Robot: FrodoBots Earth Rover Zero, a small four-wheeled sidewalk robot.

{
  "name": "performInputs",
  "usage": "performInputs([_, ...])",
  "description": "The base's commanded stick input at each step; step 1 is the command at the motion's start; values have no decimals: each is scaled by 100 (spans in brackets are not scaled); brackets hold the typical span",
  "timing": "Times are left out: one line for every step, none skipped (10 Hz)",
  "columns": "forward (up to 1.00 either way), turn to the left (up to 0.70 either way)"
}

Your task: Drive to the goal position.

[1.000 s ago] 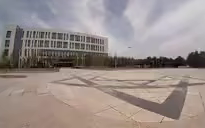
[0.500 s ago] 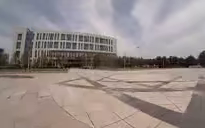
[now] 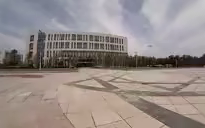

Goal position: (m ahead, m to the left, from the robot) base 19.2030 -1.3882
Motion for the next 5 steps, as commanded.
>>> performInputs([70,0])
performInputs([70,0])
performInputs([70,0])
performInputs([70,0])
performInputs([70,0])
